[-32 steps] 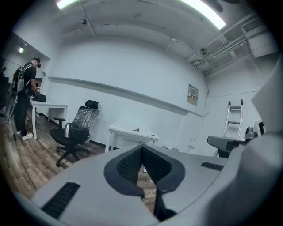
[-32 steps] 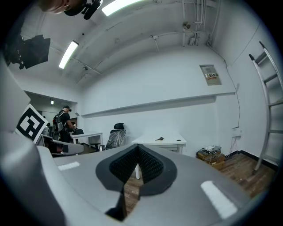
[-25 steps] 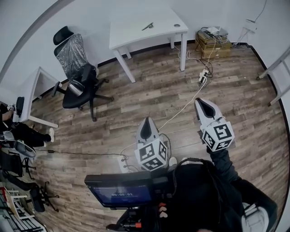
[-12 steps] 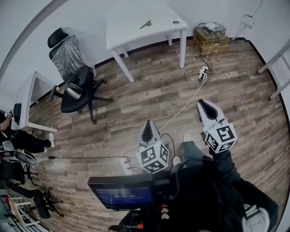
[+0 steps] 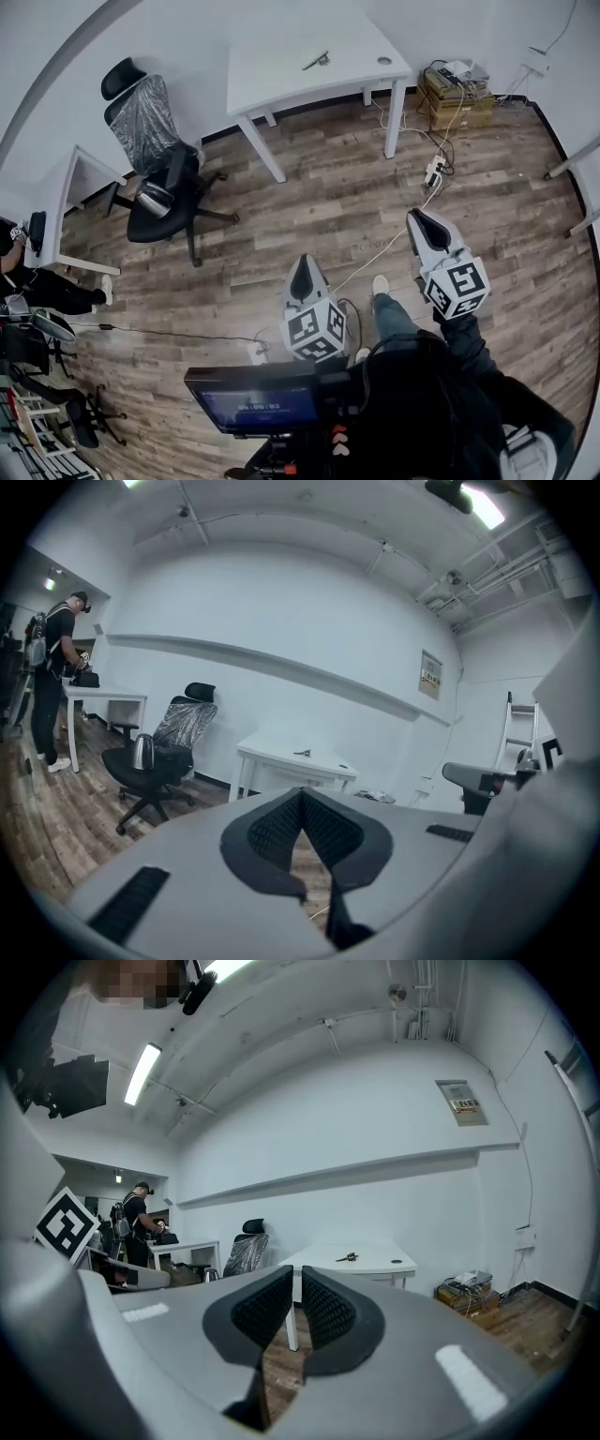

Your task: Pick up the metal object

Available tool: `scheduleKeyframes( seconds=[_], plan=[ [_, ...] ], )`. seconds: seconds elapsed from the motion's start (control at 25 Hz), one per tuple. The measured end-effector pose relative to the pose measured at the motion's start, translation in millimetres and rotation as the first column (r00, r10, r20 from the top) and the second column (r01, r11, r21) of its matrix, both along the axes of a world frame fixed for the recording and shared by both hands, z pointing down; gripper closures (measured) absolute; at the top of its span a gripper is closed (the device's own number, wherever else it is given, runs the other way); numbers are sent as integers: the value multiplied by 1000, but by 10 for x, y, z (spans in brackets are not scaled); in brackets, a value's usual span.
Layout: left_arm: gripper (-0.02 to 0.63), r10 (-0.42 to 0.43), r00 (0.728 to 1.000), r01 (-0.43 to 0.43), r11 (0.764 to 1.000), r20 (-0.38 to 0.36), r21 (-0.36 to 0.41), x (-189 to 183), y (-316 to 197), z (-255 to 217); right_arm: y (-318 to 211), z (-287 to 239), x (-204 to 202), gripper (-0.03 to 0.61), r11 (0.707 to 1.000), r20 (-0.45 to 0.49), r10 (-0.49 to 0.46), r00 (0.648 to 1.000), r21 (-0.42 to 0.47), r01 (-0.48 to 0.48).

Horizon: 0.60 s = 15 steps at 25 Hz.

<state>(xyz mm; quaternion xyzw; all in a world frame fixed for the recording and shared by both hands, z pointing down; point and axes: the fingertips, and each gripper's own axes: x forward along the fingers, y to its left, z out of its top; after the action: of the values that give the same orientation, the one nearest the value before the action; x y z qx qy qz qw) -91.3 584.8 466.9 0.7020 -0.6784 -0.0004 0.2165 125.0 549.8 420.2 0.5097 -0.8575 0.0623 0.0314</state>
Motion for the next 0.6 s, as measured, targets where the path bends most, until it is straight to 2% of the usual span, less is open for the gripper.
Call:
scheduleKeyframes(
  seconds=[0.2, 0.48, 0.6],
  plan=[
    [614, 1, 999, -3, 999, 49, 39, 144, -798, -146, -747, -59, 209, 574, 1000, 1, -23, 1000, -2, 23],
    [614, -67, 998, 66, 997, 11, 28, 363, -1689, -159, -1702, -146, 537, 574, 999, 3, -46, 999, 9, 46],
    [614, -78, 997, 78, 997, 21, 17, 444, -1966, -163, -1982, -152, 659, 574, 999, 6, -51, 999, 10, 51]
  ],
)
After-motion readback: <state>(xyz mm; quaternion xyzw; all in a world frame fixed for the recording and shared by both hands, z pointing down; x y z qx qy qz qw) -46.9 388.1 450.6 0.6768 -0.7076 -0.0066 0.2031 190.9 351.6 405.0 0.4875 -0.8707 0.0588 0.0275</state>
